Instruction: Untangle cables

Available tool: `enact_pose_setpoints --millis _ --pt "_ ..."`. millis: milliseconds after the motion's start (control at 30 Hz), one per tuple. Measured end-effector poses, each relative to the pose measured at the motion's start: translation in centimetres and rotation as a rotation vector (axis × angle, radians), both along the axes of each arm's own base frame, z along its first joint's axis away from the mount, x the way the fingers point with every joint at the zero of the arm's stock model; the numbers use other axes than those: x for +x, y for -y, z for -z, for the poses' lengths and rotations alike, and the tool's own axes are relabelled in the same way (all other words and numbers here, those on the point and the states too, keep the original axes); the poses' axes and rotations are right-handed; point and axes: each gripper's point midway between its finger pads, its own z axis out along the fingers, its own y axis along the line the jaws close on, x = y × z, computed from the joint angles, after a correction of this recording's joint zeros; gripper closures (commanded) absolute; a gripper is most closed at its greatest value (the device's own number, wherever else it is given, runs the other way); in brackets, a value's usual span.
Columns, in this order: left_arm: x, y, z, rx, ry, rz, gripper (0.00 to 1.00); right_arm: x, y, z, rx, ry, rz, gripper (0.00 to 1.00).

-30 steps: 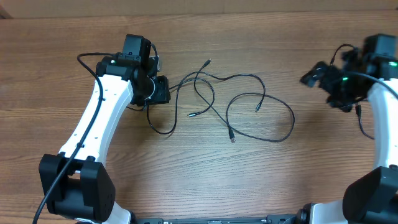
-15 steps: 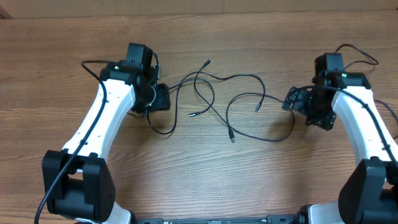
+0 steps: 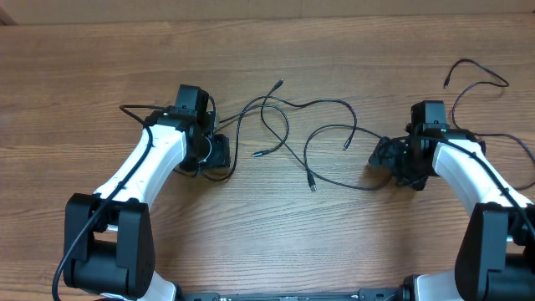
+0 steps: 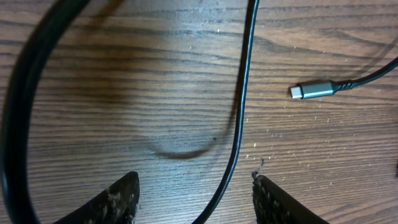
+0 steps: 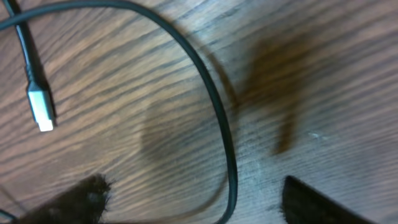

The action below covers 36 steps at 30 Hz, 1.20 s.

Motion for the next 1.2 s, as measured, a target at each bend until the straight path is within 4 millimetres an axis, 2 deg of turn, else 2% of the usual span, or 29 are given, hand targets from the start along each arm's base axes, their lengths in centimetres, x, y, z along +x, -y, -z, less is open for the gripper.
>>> enact_pose_setpoints --millis 200,233,367,467,733,833,867,967,1067,1200 --pt "0.1 0.0 0.0 -0.001 0.003 0.0 0.41 -0.9 -0.1 1.3 0.003 -0.01 -0.003 0.45" --pt "0.1 0.0 0.0 0.0 0.003 0.0 0.41 -1.2 -0.1 1.5 0.004 -0.017 -0.005 0.5" --pt "0.0 0.0 0.0 0.0 0.003 0.0 0.41 -1.6 -0.1 1.9 0.006 -0.027 0.006 0.83" --pt "0.0 0.0 0.0 0.0 0.002 0.0 0.41 -1.6 -0.4 1.9 0.02 -0.025 0.004 0.96" --pt "0.0 0.0 0.0 0.0 0.0 0.0 0.39 -1.0 -1.9 1.0 0.095 0.009 -0.094 0.96" --pt "-0.1 0.0 0.1 0.001 -0.004 0.0 0.39 0.8 -1.4 -1.6 0.083 0.029 -0.111 0.96" --pt "-0.1 0.0 0.1 0.001 -0.004 0.0 0.39 1.8 -1.0 -3.0 0.07 0.049 -0.108 0.96" --pt "-0.2 0.0 0.1 0.002 -0.007 0.0 0.39 5.0 1.1 -8.5 0.003 0.127 -0.086 0.96" --pt "-0.2 0.0 0.1 0.002 -0.009 0.0 0.39 7.2 4.1 -15.1 -0.103 0.21 -0.032 0.96" --pt "-0.3 0.0 0.1 0.002 -0.009 0.0 0.39 7.9 9.1 -23.9 -0.26 0.332 0.109 0.96"
